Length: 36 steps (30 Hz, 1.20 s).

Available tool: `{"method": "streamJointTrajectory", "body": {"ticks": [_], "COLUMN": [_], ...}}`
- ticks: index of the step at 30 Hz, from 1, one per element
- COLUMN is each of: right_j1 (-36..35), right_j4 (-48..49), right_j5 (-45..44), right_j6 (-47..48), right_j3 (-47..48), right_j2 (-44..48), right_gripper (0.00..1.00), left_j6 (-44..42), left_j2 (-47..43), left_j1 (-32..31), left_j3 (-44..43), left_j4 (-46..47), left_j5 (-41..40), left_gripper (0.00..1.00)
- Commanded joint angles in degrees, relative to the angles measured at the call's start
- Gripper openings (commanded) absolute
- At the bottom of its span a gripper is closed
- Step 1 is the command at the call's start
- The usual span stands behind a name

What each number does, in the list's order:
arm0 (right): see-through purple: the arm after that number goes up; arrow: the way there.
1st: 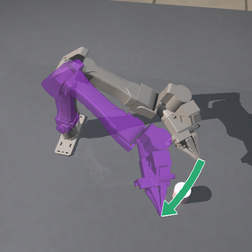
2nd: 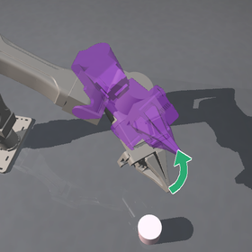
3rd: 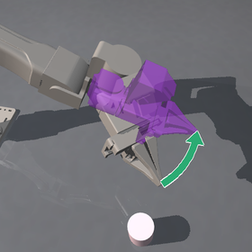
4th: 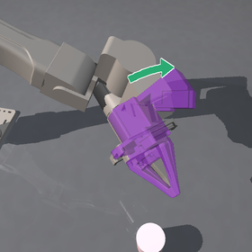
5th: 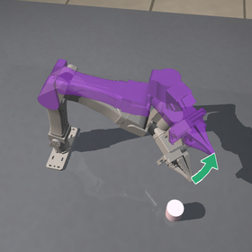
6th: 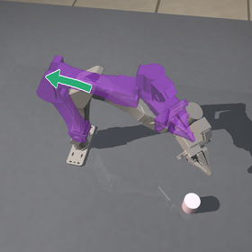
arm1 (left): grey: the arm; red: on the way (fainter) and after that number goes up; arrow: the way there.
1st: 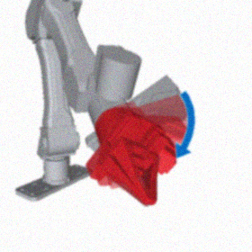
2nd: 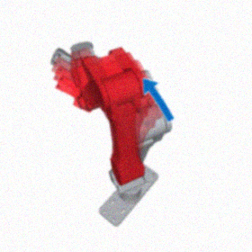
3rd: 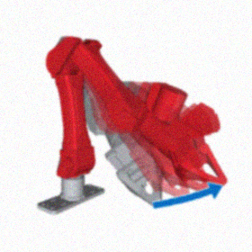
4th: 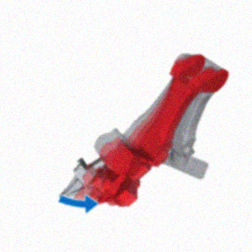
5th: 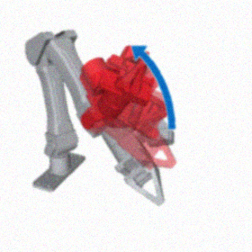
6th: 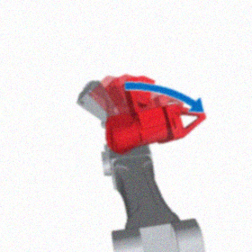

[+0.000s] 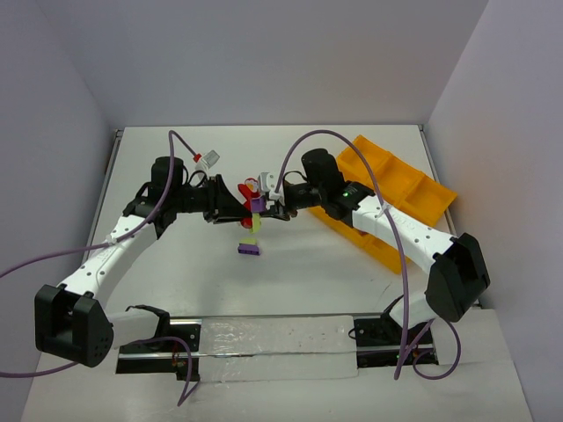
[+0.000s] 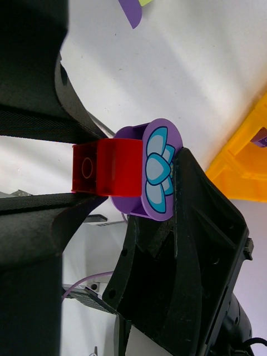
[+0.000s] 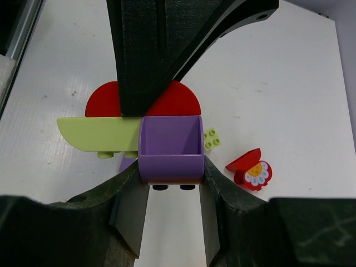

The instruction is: Sort the legos into containers by color

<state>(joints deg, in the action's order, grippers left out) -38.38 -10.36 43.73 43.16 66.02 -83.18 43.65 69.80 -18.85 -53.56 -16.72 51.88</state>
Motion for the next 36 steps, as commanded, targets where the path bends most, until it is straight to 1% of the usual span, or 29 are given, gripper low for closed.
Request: {"method": "streamJointTrajectory", "body": {"ticks": [1, 6, 13, 25, 30, 31, 32, 34, 36], "right_j1": [-0.12, 0.43, 4.41, 8.42, 9.97, 10.29, 10.68, 11.15, 12.33], "right_j4": [1.76, 3.43, 12.49, 14.82, 17.96, 18.44, 18.65, 18.73, 17.88], "right_j5": [-1.66, -3.6, -2.42, -4.89, -10.93, -13.61, -16.97, -20.87, -26.13], "right_j6": [-0.09, -0.63, -5.32, -8.45, -14.2, -15.73, -17.65, -19.98, -26.02], "right_j3": [3.09, -0.01, -7.52, -10.19, -12.83, -13.72, -14.68, -16.21, -17.23], "right_j2": [-0.22, 0.92, 3.44, 4.83, 8.1, 9.16, 10.53, 12.07, 15.16], "right_gripper": [0.0, 0.0, 0.0, 0.0, 0.0, 0.0, 0.0, 0.0, 0.0], "left_j6": [-1.55, -1.87, -3.92, -4.35, -5.49, -5.9, -6.43, -7.25, -7.7], "left_j2": [-1.61, -2.36, -2.55, -2.15, -1.69, -1.64, -1.63, -1.68, -1.77], "left_j1": [-0.22, -0.22, -0.05, 0.39, 0.94, 1.05, 1.13, 1.19, 1.19], "left_j3": [-1.62, -0.92, -0.76, -0.16, -1.1, -1.63, -2.3, -2.96, -3.56], "left_j4": [-0.06, -0.23, -2.0, -1.74, -3.67, -4.68, -5.91, -7.35, -8.93], "left_j5": [2.0, 1.68, 1.55, 0.88, -0.9, -1.86, -3.34, -5.33, -10.35], "left_gripper": [0.0, 0.0, 0.0, 0.0, 0.0, 0.0, 0.0, 0.0, 0.0]}}
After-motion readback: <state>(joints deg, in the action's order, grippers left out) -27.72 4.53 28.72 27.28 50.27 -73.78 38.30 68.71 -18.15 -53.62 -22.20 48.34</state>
